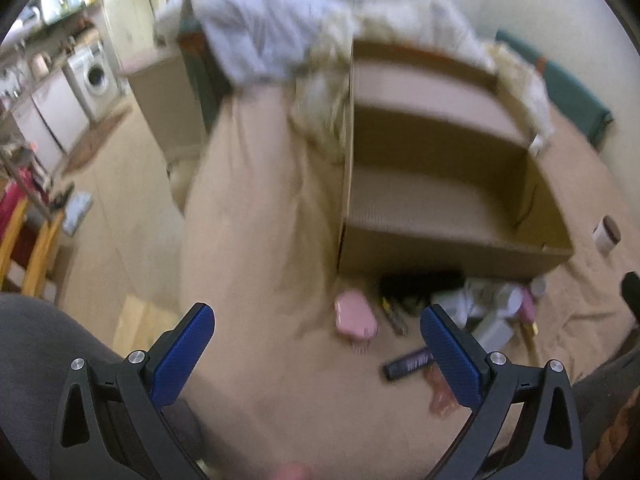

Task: Organize rigid objects
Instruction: 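Lower the left gripper and grasp the black-and-red tube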

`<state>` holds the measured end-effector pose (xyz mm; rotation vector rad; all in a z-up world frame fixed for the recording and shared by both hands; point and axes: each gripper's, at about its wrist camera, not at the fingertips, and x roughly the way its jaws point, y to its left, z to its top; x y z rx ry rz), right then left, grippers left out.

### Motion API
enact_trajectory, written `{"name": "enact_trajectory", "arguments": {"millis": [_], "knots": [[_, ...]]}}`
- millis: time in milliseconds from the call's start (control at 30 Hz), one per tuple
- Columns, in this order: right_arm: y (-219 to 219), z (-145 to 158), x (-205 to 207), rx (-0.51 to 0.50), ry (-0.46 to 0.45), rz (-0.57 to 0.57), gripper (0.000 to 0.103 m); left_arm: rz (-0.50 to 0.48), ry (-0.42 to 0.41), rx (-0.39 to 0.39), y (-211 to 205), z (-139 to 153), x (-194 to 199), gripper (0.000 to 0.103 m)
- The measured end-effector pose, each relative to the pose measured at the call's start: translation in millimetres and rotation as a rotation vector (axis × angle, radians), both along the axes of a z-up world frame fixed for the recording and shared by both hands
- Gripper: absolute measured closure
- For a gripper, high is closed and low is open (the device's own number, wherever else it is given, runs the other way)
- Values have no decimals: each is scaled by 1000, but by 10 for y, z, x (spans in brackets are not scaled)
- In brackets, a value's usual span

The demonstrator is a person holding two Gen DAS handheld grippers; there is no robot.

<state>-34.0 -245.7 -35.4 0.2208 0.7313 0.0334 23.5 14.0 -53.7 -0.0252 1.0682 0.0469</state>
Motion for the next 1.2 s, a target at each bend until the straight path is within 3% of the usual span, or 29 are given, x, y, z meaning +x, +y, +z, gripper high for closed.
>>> {"name": "enact_trajectory", "arguments": {"millis": [100, 200, 367, 767, 867, 967, 1200], "knots": [[-23, -81, 58, 5, 42, -7, 0, 10, 204, -88, -38, -358, 143, 0], [-42, -147, 111, 12, 79, -14, 0, 77, 351, -151, -64, -681, 220, 0], [-92, -206, 135, 39, 117, -23, 0, 163, 460, -202, -219, -999, 218, 1], [-158, -257, 159, 93, 157, -24, 0, 268, 491, -128, -657, -1251, 120, 1], [-176, -234, 141, 78, 146, -38, 0, 299, 482, -125, -635, -1227, 139, 11], [-194, -222, 122, 81, 142, -37, 0, 278, 467, -103, -634, -1128, 218, 24], [-262, -261, 141, 119, 161, -45, 0, 163, 428, -84, -508, -667, 348, 24]]}}
